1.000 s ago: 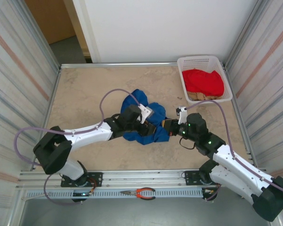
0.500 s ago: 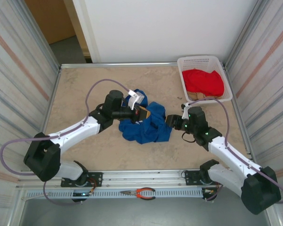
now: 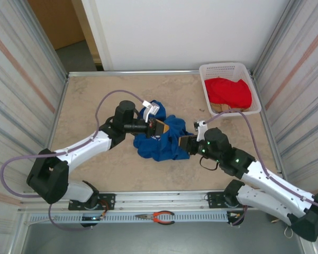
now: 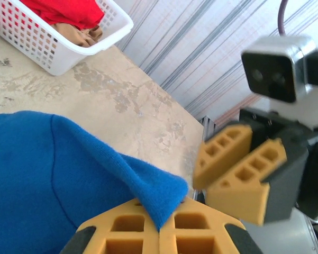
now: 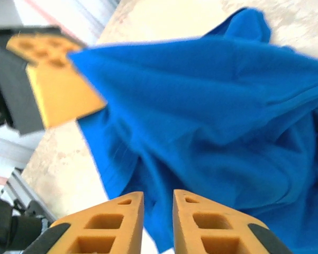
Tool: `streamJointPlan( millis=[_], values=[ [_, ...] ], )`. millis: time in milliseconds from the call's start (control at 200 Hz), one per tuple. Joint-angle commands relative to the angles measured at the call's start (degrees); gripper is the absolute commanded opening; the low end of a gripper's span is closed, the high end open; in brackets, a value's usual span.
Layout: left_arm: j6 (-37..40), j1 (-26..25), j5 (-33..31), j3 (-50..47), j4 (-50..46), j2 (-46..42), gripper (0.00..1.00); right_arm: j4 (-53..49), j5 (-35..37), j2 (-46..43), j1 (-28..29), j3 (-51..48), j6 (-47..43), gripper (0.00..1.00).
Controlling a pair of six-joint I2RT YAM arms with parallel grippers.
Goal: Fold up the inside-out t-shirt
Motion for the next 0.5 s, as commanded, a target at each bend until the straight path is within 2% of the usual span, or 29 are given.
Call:
streamJointPlan(
  millis=[0,105,336,496],
  values=[
    [-1.25,0.97,1.13,0.32,0.83,-0.12,0.0,-0.85,4.46,3.16,4.73,2.41,0.72,0.19],
    [-1.56,1.38,0.9,0.52,0.81,-0.08,0.0,0.15,5.66,7.91,7.85,3.92,-0.13,0.25],
    [-1.58,1.52,0.89,0.71,0.29,-0.46,0.0,0.65,11.55,16.35,8.12,6.66,-2.04,0.52],
    [-1.84,1.58,0.78,0.52,0.28,-1.06,0.0,-1.38,15.04,20.05,7.68,8.51,-2.53,0.53]
  ],
)
